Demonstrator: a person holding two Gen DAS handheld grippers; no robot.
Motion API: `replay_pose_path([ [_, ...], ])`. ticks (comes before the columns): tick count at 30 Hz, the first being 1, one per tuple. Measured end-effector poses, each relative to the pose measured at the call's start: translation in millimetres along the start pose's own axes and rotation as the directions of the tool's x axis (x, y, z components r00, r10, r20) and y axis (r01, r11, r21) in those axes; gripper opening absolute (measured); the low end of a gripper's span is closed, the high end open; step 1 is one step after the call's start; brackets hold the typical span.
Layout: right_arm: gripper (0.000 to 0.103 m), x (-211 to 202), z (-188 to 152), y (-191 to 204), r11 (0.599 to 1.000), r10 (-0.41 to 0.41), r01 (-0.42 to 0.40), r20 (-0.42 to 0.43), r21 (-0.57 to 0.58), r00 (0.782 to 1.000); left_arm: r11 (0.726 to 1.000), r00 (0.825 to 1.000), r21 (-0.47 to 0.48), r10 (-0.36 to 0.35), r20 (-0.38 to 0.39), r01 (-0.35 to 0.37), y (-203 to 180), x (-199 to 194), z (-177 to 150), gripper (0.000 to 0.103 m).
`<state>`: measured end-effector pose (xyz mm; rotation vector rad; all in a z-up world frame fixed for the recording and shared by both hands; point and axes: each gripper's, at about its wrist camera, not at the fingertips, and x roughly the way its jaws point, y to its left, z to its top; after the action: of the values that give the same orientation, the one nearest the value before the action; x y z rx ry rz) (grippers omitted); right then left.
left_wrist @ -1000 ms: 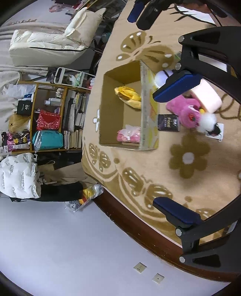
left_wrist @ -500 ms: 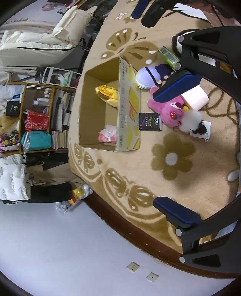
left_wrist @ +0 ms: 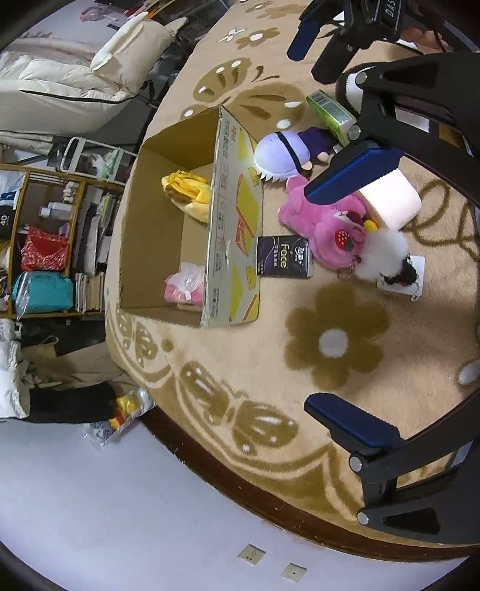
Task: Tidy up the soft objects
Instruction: 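Withdraw both tools from the box toward the remaining items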
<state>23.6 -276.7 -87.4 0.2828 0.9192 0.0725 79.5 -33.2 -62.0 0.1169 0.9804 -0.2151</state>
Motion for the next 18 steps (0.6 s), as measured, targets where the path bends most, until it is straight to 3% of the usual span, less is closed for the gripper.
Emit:
replay_pose_path([
  [18, 0.103, 46.4, -7.1, -21.0, 0.995, -0.041, 0.055, -0.168, 0.079, 0.985, 0.999, 0.995, 0.044, -0.028, -0.091, 0.032, -23.6, 46.1, 10.8, 0.101],
])
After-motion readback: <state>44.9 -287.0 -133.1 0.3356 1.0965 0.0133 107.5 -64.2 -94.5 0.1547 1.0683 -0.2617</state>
